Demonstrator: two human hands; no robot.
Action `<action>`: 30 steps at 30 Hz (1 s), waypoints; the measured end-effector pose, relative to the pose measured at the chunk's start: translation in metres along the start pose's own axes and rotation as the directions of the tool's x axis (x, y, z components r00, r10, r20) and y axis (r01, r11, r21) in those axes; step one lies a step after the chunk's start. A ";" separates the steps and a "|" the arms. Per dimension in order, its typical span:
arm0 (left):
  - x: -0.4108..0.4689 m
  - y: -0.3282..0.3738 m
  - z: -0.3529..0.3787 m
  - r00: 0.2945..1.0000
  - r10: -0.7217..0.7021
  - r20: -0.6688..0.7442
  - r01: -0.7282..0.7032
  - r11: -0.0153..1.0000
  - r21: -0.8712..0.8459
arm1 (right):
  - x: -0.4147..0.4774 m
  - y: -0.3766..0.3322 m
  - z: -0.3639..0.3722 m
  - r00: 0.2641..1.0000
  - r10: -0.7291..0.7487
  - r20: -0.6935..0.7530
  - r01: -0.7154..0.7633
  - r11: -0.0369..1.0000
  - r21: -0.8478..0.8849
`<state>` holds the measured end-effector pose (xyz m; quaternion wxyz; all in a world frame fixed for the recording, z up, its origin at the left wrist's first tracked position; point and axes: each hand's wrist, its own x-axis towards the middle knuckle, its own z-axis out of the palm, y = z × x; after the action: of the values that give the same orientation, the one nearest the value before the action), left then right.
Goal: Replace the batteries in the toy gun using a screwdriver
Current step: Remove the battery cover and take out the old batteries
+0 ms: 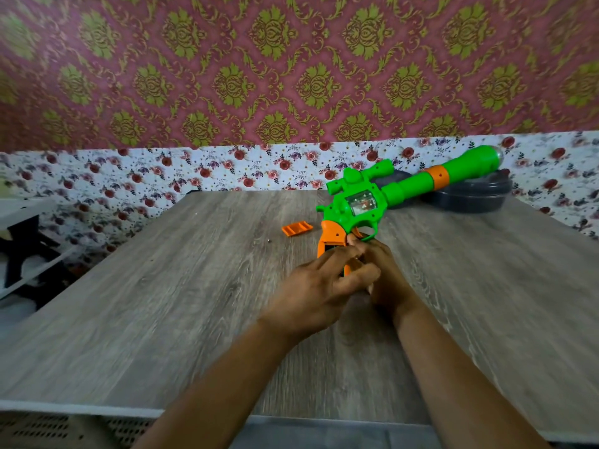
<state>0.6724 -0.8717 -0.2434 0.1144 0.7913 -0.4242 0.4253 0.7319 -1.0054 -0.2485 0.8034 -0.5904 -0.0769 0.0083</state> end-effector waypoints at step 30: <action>-0.002 -0.038 -0.006 0.045 -0.859 0.511 0.297 -0.476 -0.827 | 0.017 0.013 0.004 0.997 0.071 -0.039 -0.069 0.996 0.055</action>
<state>0.6980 -0.8443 -0.2344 0.8795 0.4581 0.1075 0.0718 0.7495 -0.9963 -0.2575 0.8196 -0.5709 -0.0394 0.0264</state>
